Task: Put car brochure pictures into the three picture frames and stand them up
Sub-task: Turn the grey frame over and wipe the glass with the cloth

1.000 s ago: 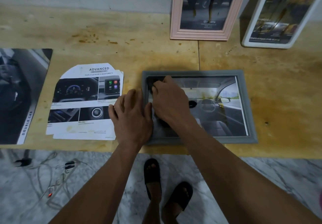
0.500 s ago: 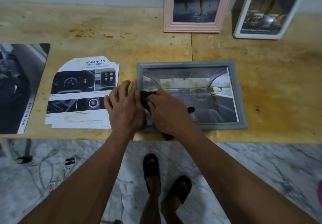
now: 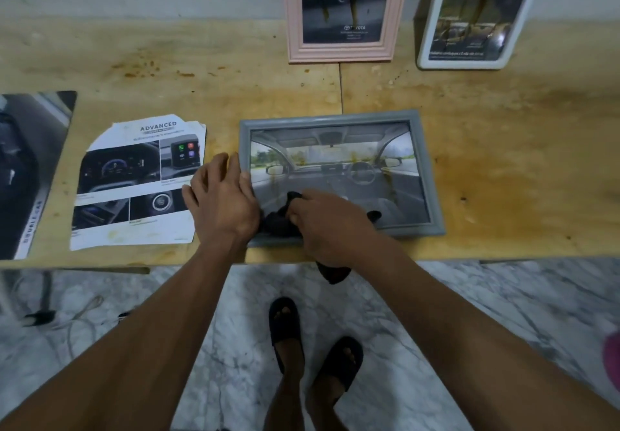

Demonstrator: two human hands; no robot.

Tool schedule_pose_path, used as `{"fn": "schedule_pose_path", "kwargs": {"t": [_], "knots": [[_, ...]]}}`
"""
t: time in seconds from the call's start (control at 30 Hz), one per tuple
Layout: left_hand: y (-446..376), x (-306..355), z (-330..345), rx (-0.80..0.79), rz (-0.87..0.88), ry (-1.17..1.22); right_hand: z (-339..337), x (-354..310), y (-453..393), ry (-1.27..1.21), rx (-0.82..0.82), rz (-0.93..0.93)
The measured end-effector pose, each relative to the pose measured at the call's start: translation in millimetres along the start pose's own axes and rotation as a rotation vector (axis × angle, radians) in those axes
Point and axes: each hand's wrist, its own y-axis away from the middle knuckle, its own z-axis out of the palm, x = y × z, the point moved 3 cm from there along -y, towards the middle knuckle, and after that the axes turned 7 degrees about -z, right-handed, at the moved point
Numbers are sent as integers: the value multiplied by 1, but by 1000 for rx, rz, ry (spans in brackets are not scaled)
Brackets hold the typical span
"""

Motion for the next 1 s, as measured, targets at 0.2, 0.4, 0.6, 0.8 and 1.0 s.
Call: {"fn": "schedule_pose_path", "kwargs": {"t": [0.2, 0.4, 0.6, 0.8, 1.0], "knots": [[1, -2, 2, 49, 12, -12, -60, 81, 42, -264, 760, 388], [3, -2, 1, 41, 12, -15, -34, 113, 32, 261, 565, 556], [1, 0, 3, 33, -20, -25, -24, 99, 18, 232, 463, 604], [0, -1, 5, 30, -43, -31, -24, 85, -1, 100, 487, 544], [1, 0, 6, 57, -36, -17, -17, 62, -26, 64, 515, 455]]}}
